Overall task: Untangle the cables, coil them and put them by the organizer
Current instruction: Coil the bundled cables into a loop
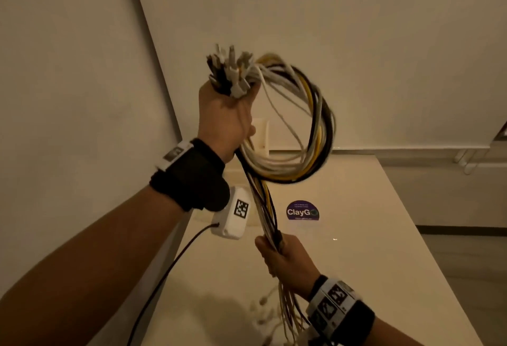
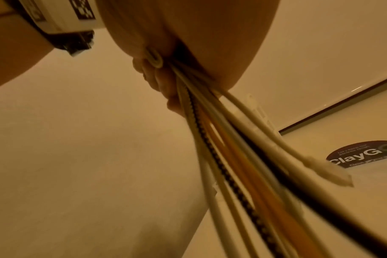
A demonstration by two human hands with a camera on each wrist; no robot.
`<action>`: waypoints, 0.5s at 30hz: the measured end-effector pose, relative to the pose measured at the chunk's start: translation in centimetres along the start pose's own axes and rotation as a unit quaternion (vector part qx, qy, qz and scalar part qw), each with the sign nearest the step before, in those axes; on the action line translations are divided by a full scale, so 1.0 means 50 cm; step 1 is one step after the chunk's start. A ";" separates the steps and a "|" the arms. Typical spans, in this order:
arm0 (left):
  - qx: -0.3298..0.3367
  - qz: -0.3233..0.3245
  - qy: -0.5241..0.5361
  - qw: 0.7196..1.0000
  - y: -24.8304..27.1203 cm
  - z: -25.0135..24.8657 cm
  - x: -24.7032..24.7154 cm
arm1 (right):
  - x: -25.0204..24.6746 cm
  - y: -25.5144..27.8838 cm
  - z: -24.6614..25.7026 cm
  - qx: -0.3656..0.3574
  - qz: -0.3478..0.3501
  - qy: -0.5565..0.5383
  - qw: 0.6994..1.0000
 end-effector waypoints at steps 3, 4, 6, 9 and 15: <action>0.008 -0.045 -0.031 0.998 -0.006 0.011 -0.025 | -0.020 0.017 0.007 0.004 0.036 0.022 0.999; 0.005 -0.069 -0.043 0.997 -0.014 0.016 -0.035 | -0.026 0.021 0.008 0.005 0.052 0.020 0.998; 0.010 -0.099 -0.059 0.993 -0.029 0.014 -0.048 | -0.035 0.022 0.017 0.010 0.075 -0.005 0.997; 0.072 -0.092 -0.164 0.980 -0.036 0.002 -0.057 | -0.037 0.021 0.032 0.034 0.065 -0.015 0.997; 0.073 -0.044 -0.240 0.967 -0.049 0.000 -0.093 | -0.102 0.035 0.045 -0.026 0.050 0.131 0.990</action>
Point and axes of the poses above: each hand's wrist, its own y-axis away from the middle knuckle, its own x-axis out of the palm, z = x × y, the point moved 1 cm from there along -y, towards the middle knuckle, and after that the axes turned 11 degrees about y, right-handed, at the moved point
